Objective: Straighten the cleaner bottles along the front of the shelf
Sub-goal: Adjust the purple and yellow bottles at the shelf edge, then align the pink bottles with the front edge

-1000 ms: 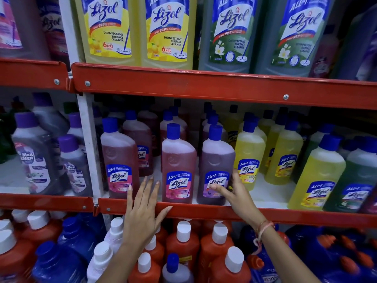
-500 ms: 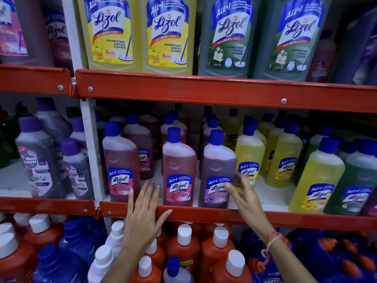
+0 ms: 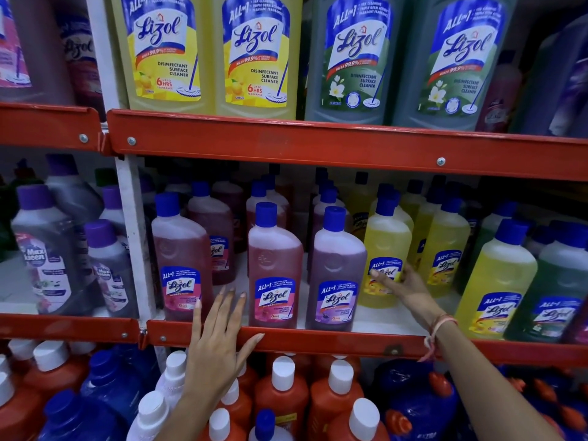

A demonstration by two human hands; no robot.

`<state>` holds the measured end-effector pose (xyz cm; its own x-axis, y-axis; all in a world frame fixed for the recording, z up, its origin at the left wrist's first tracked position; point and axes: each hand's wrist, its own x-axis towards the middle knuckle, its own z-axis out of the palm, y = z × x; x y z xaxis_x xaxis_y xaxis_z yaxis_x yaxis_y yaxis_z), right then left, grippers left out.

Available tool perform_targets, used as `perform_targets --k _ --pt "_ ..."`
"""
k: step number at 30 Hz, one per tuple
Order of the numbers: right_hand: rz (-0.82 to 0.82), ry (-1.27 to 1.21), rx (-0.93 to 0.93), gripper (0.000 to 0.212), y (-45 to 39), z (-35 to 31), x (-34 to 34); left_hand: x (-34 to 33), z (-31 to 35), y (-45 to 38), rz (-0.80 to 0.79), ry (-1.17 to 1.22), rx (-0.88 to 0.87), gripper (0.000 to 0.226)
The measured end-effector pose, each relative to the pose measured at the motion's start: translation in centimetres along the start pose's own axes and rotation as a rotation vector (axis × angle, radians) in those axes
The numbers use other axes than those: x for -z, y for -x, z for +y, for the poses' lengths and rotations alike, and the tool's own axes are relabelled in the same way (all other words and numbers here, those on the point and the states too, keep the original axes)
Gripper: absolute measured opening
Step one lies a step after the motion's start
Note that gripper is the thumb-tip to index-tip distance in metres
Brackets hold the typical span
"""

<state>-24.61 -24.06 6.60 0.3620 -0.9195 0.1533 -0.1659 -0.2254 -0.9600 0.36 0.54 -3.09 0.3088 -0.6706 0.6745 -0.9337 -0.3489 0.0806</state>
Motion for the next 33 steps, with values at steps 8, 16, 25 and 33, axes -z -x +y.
perform_targets --k 8,16,25,33 --pt "-0.093 0.03 0.069 0.052 2.0 0.6 1.3 0.1 -0.2 -0.2 0.02 -0.004 -0.006 0.073" --pt "-0.153 0.18 0.106 0.066 3.9 0.9 2.4 0.4 -0.7 -0.1 -0.004 0.001 0.013 0.072" --pt "0.116 0.063 0.085 0.097 9.1 1.5 1.7 1.7 0.6 1.4 -0.058 0.176 0.065 0.073" --pt "0.383 -0.268 0.292 0.013 14.2 -2.6 -5.9 4.6 4.2 0.5 0.036 0.826 0.451 0.079"
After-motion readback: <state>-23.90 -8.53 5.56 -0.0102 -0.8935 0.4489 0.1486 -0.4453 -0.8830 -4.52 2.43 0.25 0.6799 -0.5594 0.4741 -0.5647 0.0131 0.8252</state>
